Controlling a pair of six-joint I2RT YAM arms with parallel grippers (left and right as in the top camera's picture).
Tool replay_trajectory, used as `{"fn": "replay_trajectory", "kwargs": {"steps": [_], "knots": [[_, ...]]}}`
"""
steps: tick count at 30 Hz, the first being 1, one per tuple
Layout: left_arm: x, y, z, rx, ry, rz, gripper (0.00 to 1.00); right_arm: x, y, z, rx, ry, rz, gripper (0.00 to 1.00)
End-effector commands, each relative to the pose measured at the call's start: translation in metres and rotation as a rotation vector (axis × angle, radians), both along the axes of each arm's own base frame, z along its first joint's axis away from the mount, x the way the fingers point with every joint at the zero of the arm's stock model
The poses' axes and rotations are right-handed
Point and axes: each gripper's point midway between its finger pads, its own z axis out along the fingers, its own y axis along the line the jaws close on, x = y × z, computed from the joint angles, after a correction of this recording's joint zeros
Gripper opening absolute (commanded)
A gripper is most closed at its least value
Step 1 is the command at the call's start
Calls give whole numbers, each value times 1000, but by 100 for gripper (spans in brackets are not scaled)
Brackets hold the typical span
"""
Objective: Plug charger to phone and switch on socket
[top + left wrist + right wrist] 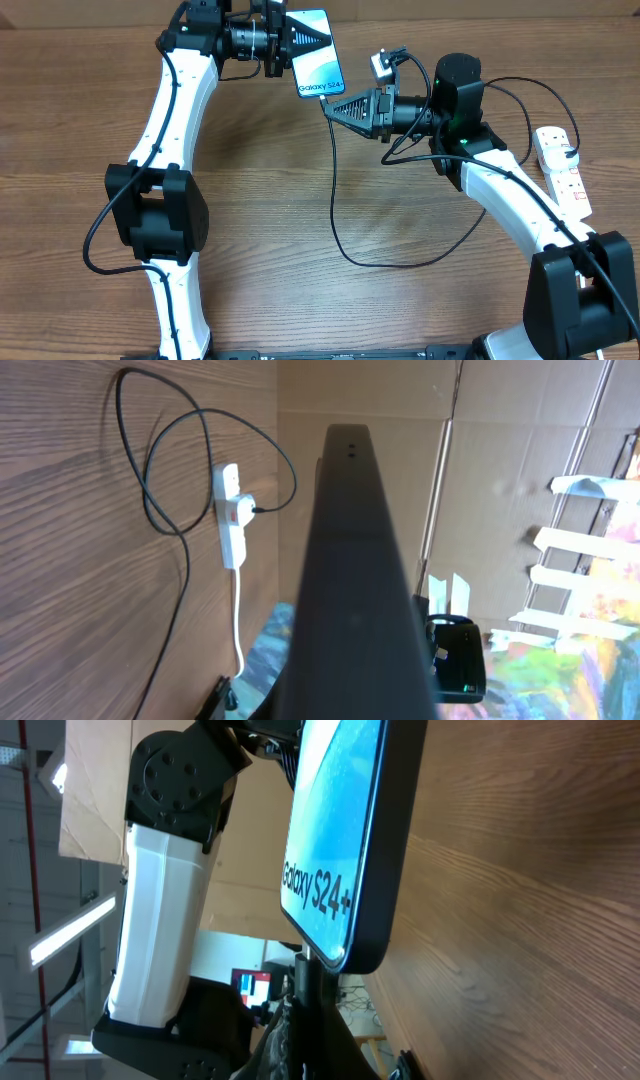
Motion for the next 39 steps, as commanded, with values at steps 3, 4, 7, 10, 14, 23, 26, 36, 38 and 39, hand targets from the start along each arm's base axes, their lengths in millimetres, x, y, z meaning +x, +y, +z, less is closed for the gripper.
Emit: {"fn": "replay_trajectory", "kwargs": {"steps": [3, 4, 7, 10, 14, 23, 26, 36, 38, 39], "knots": [[-14, -6, 30, -37, -82, -50, 4, 16, -4, 3, -6, 4, -97, 4], [-14, -6, 30, -37, -82, -50, 4, 17, -5, 3, -7, 3, -104, 4], [-14, -6, 30, -37, -82, -50, 4, 19, -4, 2, -9, 7, -115, 4], [-14, -6, 30, -37, -82, -51, 4, 21, -5, 2, -9, 18, -133, 4], [-14, -6, 30, -37, -82, -51, 4, 26, -6, 2, -10, 22, -159, 4], [-14, -6, 30, -37, -81, -51, 4, 32, -3, 1, -14, 34, -207, 4], [-14, -6, 30, -37, -81, -51, 4, 31, 2, 3, -11, 18, -212, 4], [-15, -7, 31, -42, -80, -56, 4, 33, 4, 8, -3, -7, -226, 4], [-15, -7, 31, -42, -80, -56, 4, 34, 4, 9, 1, -11, -226, 4], [-15, -7, 31, -42, -80, -56, 4, 34, 4, 9, 1, -10, -227, 4]]}}
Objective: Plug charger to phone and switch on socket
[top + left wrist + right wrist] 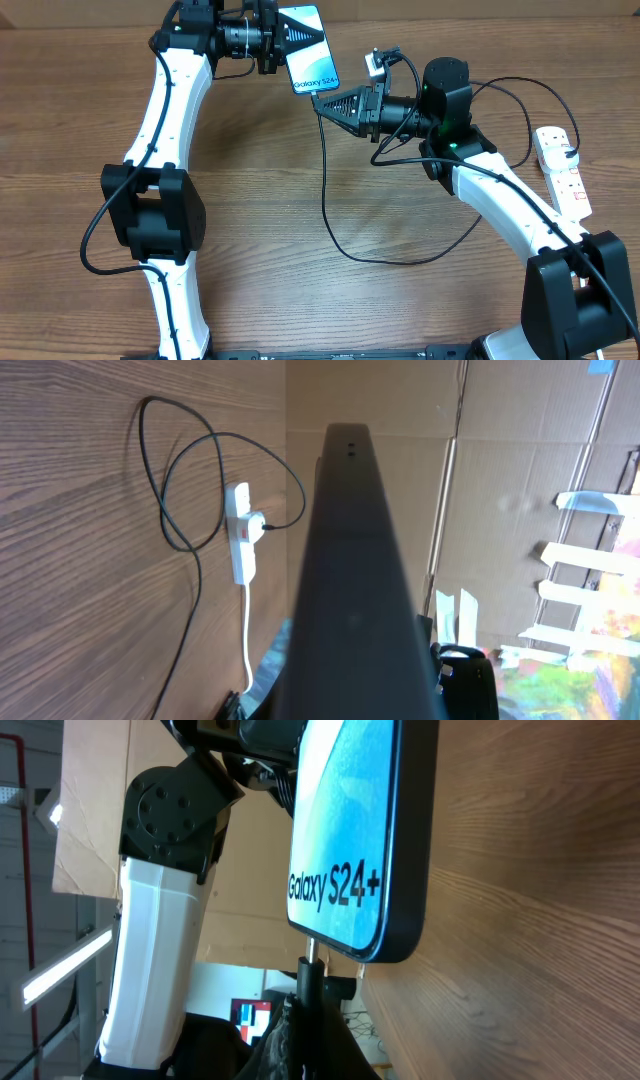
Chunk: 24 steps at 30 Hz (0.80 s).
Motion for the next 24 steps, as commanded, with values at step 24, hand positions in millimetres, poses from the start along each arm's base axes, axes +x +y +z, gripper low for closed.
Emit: {"fn": "replay_trajectory", "kwargs": {"steps": [24], "knots": [[-25, -17, 34, -66, -61, -105, 4, 37, -16, -1, -31, -5, -224, 4]]}}
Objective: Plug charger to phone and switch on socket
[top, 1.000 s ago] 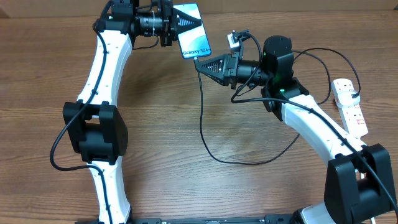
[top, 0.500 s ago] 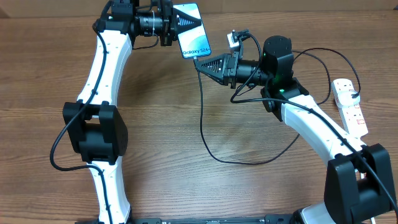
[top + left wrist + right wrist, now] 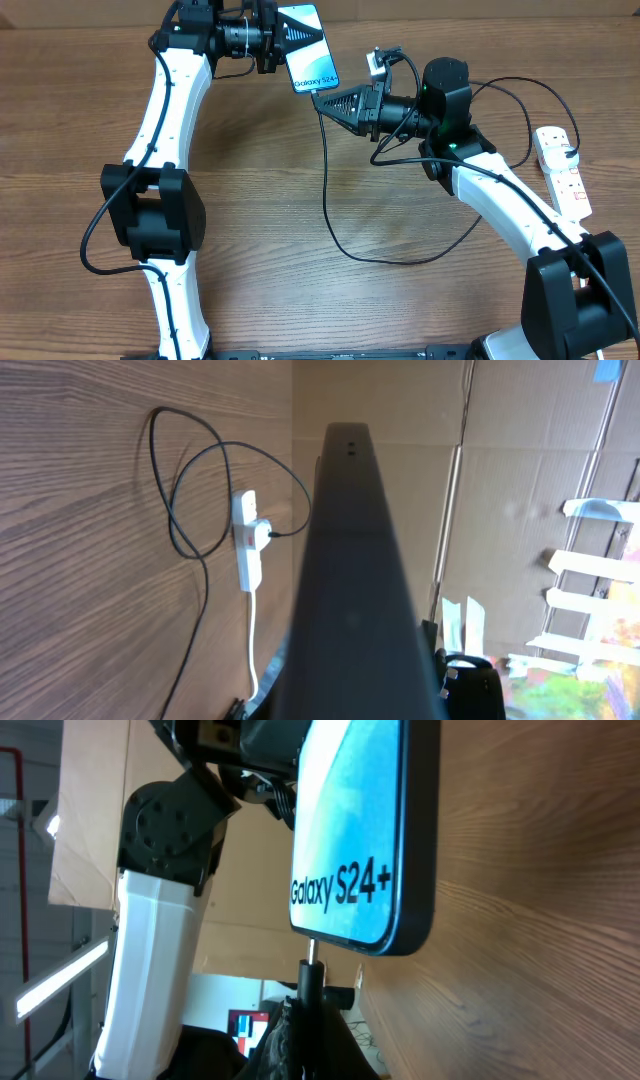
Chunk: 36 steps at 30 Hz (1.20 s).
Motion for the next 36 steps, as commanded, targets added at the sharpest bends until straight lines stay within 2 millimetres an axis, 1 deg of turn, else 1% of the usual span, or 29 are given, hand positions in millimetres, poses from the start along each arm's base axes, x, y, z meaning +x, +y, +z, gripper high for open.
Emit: {"fn": "replay_trajectory", "kwargs": {"steps": [1, 3, 5, 7, 12, 15, 16, 20, 23, 26, 29, 32, 36], "knots": [[-29, -19, 36, -79, -53, -123, 4, 31, -16, -2, -32, 1, -191, 4], [-29, -19, 36, -80, -45, -122, 4, 29, -16, -10, -53, 35, -189, 4], [-29, -19, 36, -80, -45, -122, 4, 29, -16, -14, -68, 30, -186, 4], [-29, -19, 36, -80, -46, -122, 4, 29, -16, -13, -66, 28, -186, 4], [-29, -18, 37, -84, -47, -125, 4, 26, -13, -2, -38, -16, -156, 4], [-24, -12, 35, -72, -48, -100, 4, 13, -8, 0, -21, -15, -72, 4], [-22, -9, 34, -68, -49, -90, 4, 6, -6, 0, -17, -12, -29, 4], [-20, -3, 34, -69, -53, -79, 4, -15, -2, -6, -32, -36, 91, 4], [-26, -3, 39, -97, -77, -120, 4, -26, -2, -18, -59, -23, 142, 4], [-36, -3, 47, -148, -105, -179, 4, -30, -4, -30, -94, -7, 154, 4], [-40, 2, 50, -173, -95, -195, 4, -36, -5, -38, -116, -1, 172, 4], [-44, 10, 44, -169, -65, -180, 4, -42, -5, -37, -106, -18, 210, 4], [-60, 29, 34, -158, -22, -149, 4, -51, -5, -29, -94, -22, 235, 4]]}}
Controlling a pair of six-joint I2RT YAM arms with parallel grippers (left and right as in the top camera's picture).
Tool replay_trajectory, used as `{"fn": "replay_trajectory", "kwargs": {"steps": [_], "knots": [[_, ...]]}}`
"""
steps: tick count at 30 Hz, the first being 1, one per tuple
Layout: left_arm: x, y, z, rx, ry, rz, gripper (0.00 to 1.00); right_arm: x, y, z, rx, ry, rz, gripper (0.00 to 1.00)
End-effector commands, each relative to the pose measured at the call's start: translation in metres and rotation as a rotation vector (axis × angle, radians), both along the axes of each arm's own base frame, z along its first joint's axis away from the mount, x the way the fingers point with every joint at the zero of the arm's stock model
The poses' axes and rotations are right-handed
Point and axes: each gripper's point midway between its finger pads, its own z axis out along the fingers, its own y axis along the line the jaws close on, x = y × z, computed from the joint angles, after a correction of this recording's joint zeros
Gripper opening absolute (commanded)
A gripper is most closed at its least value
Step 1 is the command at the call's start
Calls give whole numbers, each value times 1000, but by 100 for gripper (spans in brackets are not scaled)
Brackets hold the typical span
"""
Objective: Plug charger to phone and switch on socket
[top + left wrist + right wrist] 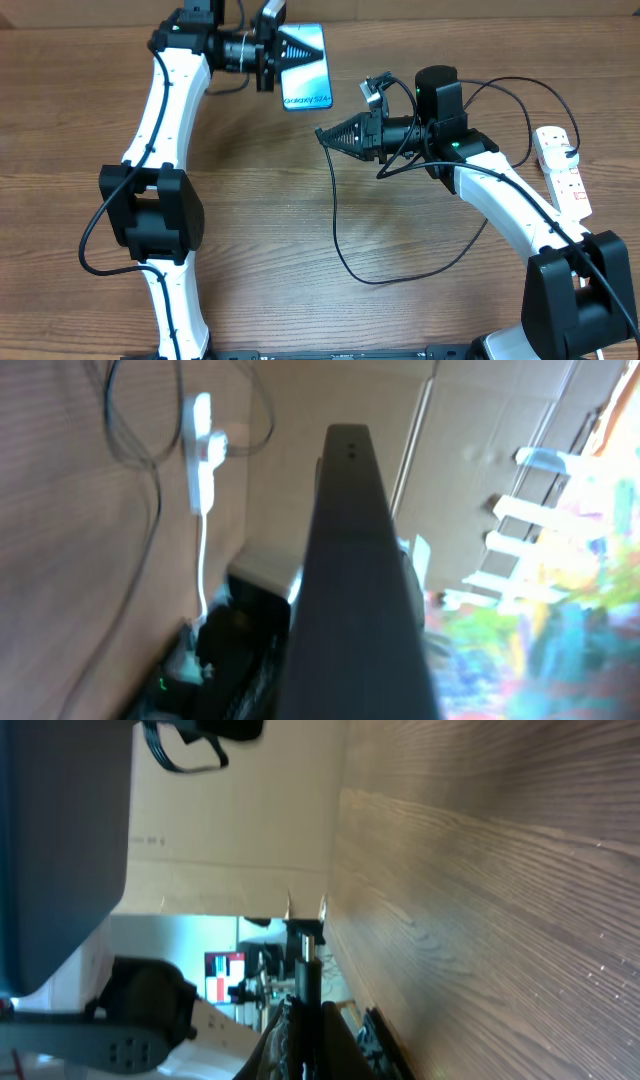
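Observation:
The phone (308, 78), blue screen marked Galaxy S24+, is held in the air at the table's far edge, with my left gripper (284, 48) shut on its top end. In the left wrist view only its dark edge (355, 580) shows, blurred. My right gripper (322, 134) is shut on the black charger plug (305, 970), whose tip points left. The plug is below and right of the phone, apart from it. In the right wrist view the phone (60, 850) fills the upper left. The white socket strip (560, 165) lies at the far right.
The black charger cable (335, 230) hangs from the plug, loops over the middle of the table and runs right to the socket strip (201, 455). Cardboard walls stand behind the table's far edge. Wood tabletop (250, 250) lies between the arms.
The plug tip was against the phone's bottom edge; it is now apart from it. My right gripper has moved toward the near side. The phone has shifted left and lower, its screen facing up more.
The plug was first held just beside the phone's bottom edge. At the two later moments its tip stood against that edge, both arms a little further left. Now plug and phone are separated, each still gripped.

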Motion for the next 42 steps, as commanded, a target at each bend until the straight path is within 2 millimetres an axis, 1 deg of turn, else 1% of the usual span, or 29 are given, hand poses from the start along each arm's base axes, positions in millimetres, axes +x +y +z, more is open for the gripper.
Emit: {"fn": "replay_trajectory", "kwargs": {"steps": [1, 3, 5, 8, 9, 11, 13, 14, 16, 19, 21, 24, 29, 36, 42], "knots": [[-16, 24, 30, -55, -184, 7, 4, -12, -1, 20, 25, -79, 50, 4], [-24, 36, 34, -74, -192, 24, 4, -19, -6, 23, -7, -95, 36, 4], [-29, 50, 43, -113, -216, 51, 4, -28, -13, 28, -57, -114, 10, 4], [-33, 67, 50, -107, -269, 90, 4, -51, -20, 49, -68, -171, 22, 4], [-34, 70, 52, -106, -290, 96, 4, -60, -22, 60, -56, -203, 33, 4], [-37, 72, 57, -104, -314, 100, 4, -70, -25, 78, -36, -255, 37, 4], [-40, 68, 61, -105, -326, 91, 4, -76, -27, 94, -18, -316, 33, 4], [-43, 64, 63, -107, -332, 80, 4, -77, -27, 100, -9, -337, 30, 4], [-48, 53, 65, -111, -335, 55, 4, -76, -27, 104, 0, -344, 24, 4], [-56, 35, 66, -118, -319, 10, 4, -77, -24, 100, 0, -322, 38, 4], [-61, 24, 66, -122, -308, -15, 5, -85, -19, 101, 20, -314, 78, 4], [-65, 18, 66, -123, -285, -30, 5, -91, -12, 101, 23, -316, 104, 4], [-67, 17, 66, -123, -276, -33, 4, -95, -2, 98, 2, -320, 106, 4], [-67, 16, 66, -124, -275, -34, 4, -86, 4, 89, -57, -311, 36, 4], [-71, 7, 66, -127, -278, -58, 5, -87, 20, 85, -98, -294, -11, 4]]}}
